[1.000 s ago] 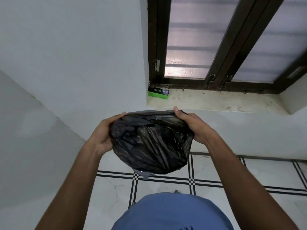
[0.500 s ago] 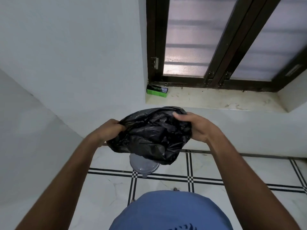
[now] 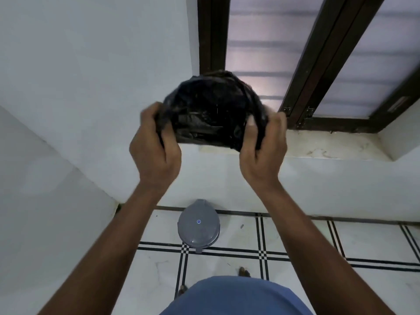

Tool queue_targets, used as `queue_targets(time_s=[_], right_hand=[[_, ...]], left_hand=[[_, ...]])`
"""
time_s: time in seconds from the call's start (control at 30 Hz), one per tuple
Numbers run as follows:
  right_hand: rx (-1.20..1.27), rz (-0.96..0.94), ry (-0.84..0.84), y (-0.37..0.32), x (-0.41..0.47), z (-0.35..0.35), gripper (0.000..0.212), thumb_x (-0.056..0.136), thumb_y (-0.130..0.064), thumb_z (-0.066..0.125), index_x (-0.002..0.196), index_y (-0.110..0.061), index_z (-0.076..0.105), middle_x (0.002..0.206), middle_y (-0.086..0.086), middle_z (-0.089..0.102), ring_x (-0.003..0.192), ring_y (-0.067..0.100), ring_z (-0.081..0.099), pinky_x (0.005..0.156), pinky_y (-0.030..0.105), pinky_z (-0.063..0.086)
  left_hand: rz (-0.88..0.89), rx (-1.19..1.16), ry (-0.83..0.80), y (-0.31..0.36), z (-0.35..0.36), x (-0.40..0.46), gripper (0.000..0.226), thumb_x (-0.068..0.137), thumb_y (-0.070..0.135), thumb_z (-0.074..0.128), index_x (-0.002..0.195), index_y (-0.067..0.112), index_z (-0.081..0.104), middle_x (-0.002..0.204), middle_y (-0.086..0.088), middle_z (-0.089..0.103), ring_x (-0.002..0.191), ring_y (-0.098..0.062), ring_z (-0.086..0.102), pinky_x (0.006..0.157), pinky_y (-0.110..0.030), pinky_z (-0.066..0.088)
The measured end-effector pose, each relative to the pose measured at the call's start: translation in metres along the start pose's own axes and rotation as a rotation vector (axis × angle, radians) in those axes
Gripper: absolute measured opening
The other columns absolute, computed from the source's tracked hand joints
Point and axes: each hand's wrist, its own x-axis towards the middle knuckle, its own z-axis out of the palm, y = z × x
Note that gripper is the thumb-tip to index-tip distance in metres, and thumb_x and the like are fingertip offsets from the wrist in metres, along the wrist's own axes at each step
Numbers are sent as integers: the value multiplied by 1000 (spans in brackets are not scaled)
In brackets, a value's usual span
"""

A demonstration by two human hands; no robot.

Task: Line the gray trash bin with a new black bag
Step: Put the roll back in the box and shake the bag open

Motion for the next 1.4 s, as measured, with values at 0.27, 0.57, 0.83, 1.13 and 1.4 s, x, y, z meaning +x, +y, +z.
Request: queue_targets(time_s=[0.27,0.57,0.83,1.13,1.4], right_hand=[[-621,577,-1778,106,-92,-14,35,107,-43,67,112,-11,79,122,15,79,109,33,72,92,36,56],[-290,242,-487,81,-85,5,32,119,-36,44,142,-18,57,118,5,61,88,20,60,66,28,48],[-521,636,-1519,114,-107,-9,30,111,-33,54,104,-12,74,119,18,77,105,33,72,91,41,56],[-467,380,-946,100,-110,4,40,119,-43,40,144,-18,59,130,16,67,110,38,70,86,42,55],[-469,639,-1161,124,-110,-7,30,111,-26,51,115,-11,77,120,14,77,115,35,72,90,41,56]], left_hand=[[-831,404,-1546,-137,5,-98,40,105,39,61,92,3,73,108,-17,79,92,-28,70,81,-32,53],[-133,414,-467,-107,2,-81,21,111,22,46,125,15,59,85,6,65,68,-24,58,65,-34,39],[-571,701,-1426,-154,-12,-107,53,90,37,41,115,2,73,126,-23,74,113,-37,72,86,-36,53],[-230,682,-734,-144,-4,-104,22,108,28,44,122,18,57,96,-9,76,82,-37,74,70,-40,52],[-535,718,-901,-153,-15,-108,32,107,28,44,124,10,65,116,-22,75,105,-45,72,88,-47,55]])
